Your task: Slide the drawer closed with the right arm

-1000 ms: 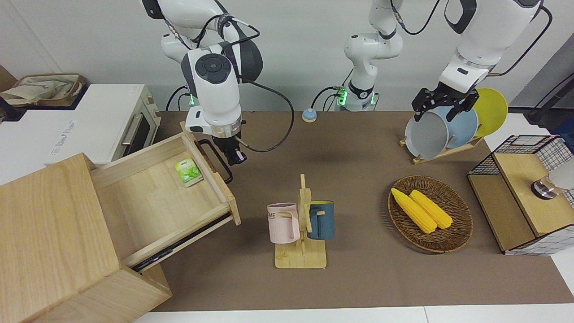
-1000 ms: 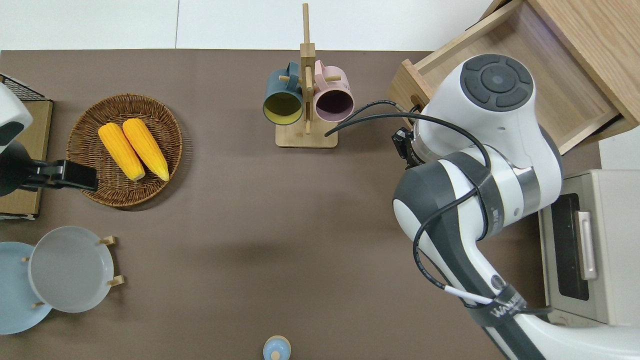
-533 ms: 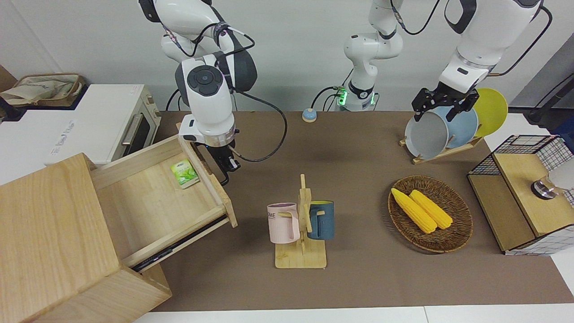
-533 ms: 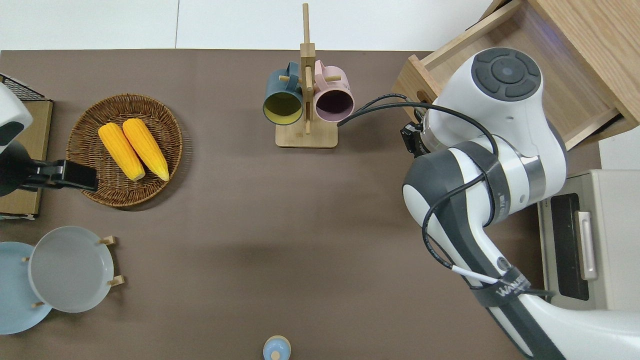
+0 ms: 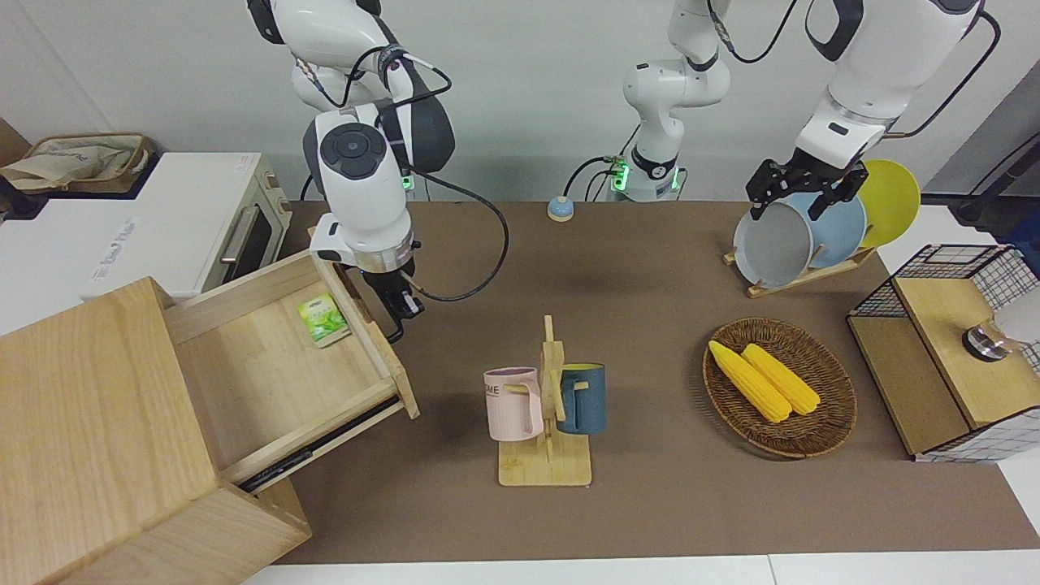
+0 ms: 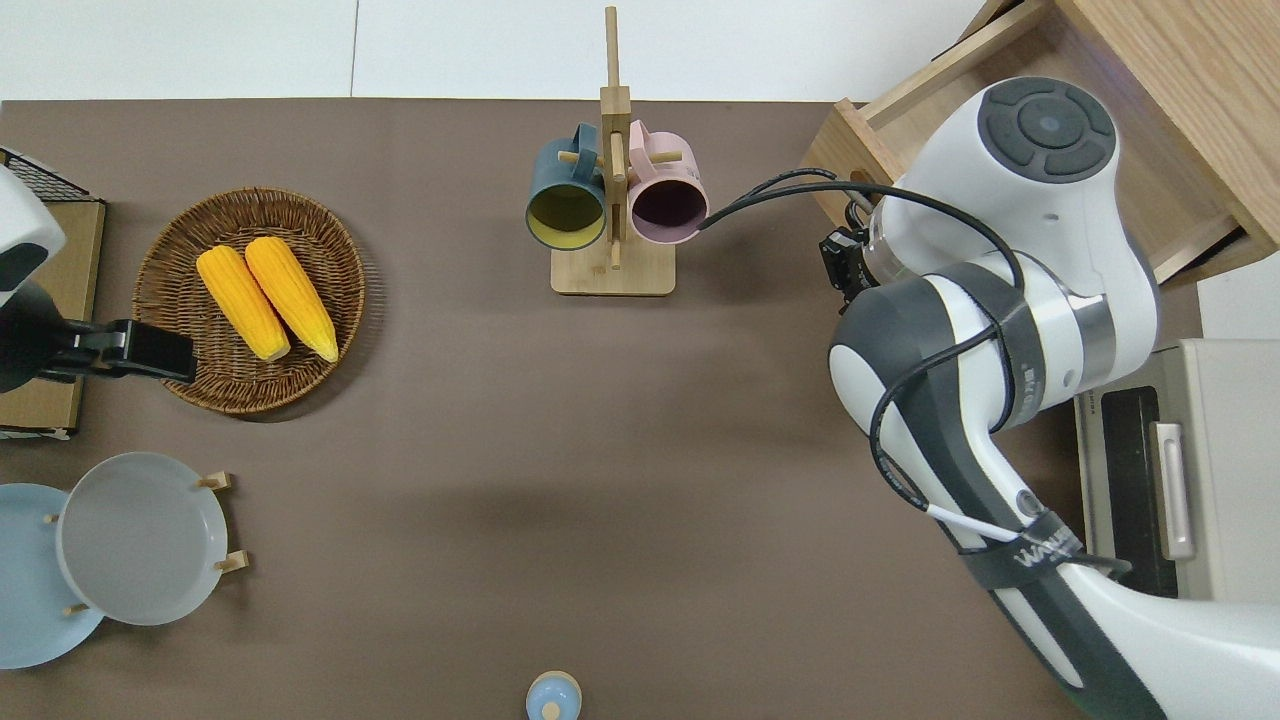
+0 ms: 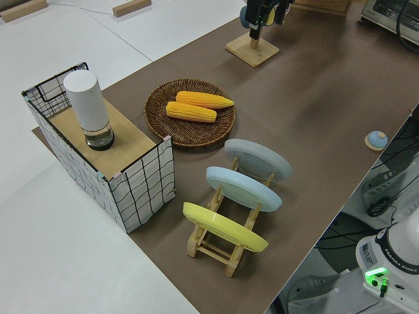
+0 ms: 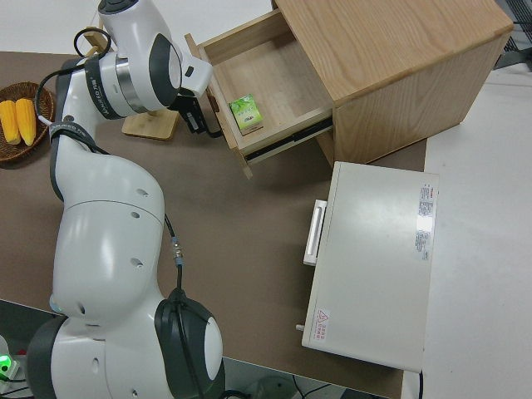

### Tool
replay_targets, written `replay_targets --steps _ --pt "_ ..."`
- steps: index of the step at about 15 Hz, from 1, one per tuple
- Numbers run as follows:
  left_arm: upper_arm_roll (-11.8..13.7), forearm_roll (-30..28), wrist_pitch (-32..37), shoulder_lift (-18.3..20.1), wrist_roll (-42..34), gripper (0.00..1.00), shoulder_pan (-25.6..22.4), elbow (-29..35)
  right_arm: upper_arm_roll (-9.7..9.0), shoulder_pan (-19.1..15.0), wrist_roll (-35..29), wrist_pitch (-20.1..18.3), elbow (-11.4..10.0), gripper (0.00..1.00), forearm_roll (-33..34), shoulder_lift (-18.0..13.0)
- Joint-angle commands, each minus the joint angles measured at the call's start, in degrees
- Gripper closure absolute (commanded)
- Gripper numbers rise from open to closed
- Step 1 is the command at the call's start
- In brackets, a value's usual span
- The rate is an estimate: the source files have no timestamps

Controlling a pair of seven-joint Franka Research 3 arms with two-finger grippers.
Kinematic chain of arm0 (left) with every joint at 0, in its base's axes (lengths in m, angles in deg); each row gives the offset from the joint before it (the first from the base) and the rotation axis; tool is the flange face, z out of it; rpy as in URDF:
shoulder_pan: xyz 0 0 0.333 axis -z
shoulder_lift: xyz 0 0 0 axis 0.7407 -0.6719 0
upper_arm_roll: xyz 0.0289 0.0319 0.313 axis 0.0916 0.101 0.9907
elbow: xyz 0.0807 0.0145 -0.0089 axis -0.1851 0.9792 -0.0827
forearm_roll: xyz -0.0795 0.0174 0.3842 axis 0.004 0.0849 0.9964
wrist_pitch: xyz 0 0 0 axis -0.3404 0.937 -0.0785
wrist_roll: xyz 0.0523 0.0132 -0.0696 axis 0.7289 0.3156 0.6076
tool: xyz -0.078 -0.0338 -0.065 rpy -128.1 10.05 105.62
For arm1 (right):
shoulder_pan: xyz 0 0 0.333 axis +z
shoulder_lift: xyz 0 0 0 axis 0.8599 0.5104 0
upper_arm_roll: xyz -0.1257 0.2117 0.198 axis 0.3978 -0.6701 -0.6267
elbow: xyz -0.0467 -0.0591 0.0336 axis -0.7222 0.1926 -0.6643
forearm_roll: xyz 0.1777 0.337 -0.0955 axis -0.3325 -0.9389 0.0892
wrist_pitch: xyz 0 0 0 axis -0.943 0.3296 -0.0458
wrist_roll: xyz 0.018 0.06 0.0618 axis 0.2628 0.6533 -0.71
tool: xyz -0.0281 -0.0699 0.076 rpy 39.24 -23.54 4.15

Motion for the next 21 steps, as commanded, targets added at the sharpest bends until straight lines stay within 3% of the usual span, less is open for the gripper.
replay_targets --steps 1,12,21 --pt "-0.4 1.0 1.1 -0.7 -0.6 0.01 -0.2 -1.5 -0.95 -2.1 -0.1 1.4 2.8 1.000 2.1 2.0" --pt "-0.4 1.0 1.1 -0.7 -0.6 0.01 -0.2 -1.5 -0.95 -8.9 6.4 4.3 4.4 1.000 3.1 3.5" --pt "-0.4 1.0 1.1 -0.7 -0.6 0.01 -0.2 -1.5 -1.21 -13.5 10.1 4.7 8.6 1.000 3.5 6.3"
